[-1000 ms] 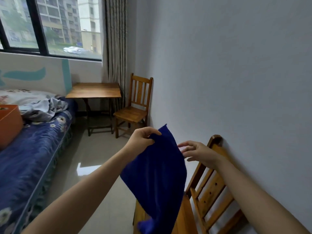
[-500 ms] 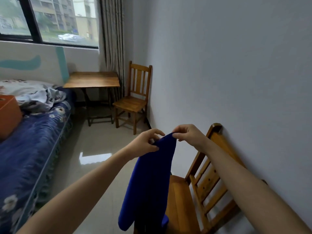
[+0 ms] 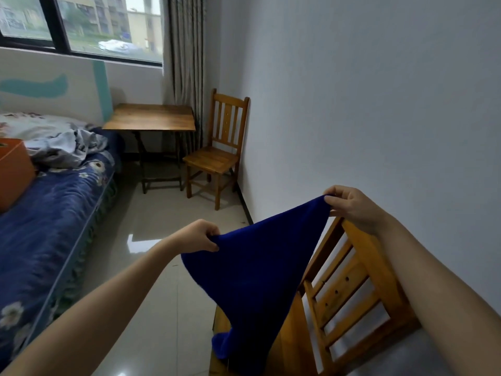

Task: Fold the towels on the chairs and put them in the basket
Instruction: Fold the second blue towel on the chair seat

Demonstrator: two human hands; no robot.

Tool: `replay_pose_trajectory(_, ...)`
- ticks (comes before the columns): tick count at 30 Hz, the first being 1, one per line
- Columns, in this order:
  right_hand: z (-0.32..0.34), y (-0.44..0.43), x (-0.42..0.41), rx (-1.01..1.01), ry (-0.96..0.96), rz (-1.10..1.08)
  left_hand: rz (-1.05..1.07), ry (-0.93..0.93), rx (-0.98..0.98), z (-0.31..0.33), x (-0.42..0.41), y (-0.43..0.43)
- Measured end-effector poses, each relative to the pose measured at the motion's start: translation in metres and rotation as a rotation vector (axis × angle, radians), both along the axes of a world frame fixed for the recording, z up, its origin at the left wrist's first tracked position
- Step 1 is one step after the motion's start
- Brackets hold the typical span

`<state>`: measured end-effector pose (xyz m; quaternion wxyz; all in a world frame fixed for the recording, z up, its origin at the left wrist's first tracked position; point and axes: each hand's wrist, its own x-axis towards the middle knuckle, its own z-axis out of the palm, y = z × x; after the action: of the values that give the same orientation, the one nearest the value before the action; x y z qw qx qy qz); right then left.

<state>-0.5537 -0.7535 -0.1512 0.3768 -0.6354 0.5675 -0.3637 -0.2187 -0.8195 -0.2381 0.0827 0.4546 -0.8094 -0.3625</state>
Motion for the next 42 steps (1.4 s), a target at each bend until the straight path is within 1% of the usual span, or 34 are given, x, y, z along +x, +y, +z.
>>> replay_pose_trajectory(2,-0.002,0.000,-0.010,-0.004,-0.052,-0.042,0.026,-0.043,-0.005,-0.003,0.004,-0.008)
replay_pose_trajectory(3,-0.003,0.000,-0.016,-0.002,-0.080,-0.064,0.057,-0.032,0.009,-0.005,0.007,-0.012)
replay_pose_trajectory(5,-0.005,-0.002,-0.026,0.007,-0.092,-0.090,0.123,0.047,0.050,-0.008,0.012,-0.021)
replay_pose_trajectory(8,-0.012,-0.010,-0.037,0.028,-0.023,-0.136,0.188,0.142,0.051,-0.004,0.013,-0.036)
replay_pose_trajectory(11,-0.020,-0.029,-0.044,-0.003,0.004,-0.311,0.232,0.192,0.033,0.010,0.008,-0.055)
replay_pose_trajectory(13,-0.019,-0.044,-0.046,-0.050,-0.028,-0.444,0.256,0.233,0.002,0.024,0.005,-0.070)
replay_pose_trajectory(15,-0.011,-0.061,-0.048,-0.118,-0.069,-0.543,0.308,0.374,0.010,0.039,0.001,-0.084)
replay_pose_trajectory(18,0.009,-0.079,-0.052,-0.225,-0.113,-0.619,0.384,0.665,0.085,0.066,-0.004,-0.100)
replay_pose_trajectory(22,0.036,-0.087,-0.054,-0.344,-0.215,-0.667,0.379,1.036,0.160,0.099,-0.012,-0.108)
replay_pose_trajectory(26,0.045,-0.076,-0.054,-0.421,-0.226,-0.668,0.289,1.199,0.181,0.110,-0.015,-0.098)
replay_pose_trajectory(30,0.039,-0.058,-0.055,-0.418,-0.188,-0.665,0.227,1.217,0.199,0.110,-0.013,-0.085)
replay_pose_trajectory(36,0.003,-0.026,-0.053,-0.343,-0.176,-0.700,0.267,1.136,0.255,0.080,-0.005,-0.055)
replay_pose_trajectory(38,-0.017,-0.015,-0.052,-0.290,-0.167,-0.710,0.299,1.088,0.301,0.061,-0.002,-0.040)
replay_pose_trajectory(42,-0.071,0.015,-0.051,-0.137,-0.118,-0.725,0.404,0.932,0.433,0.014,0.005,-0.004)
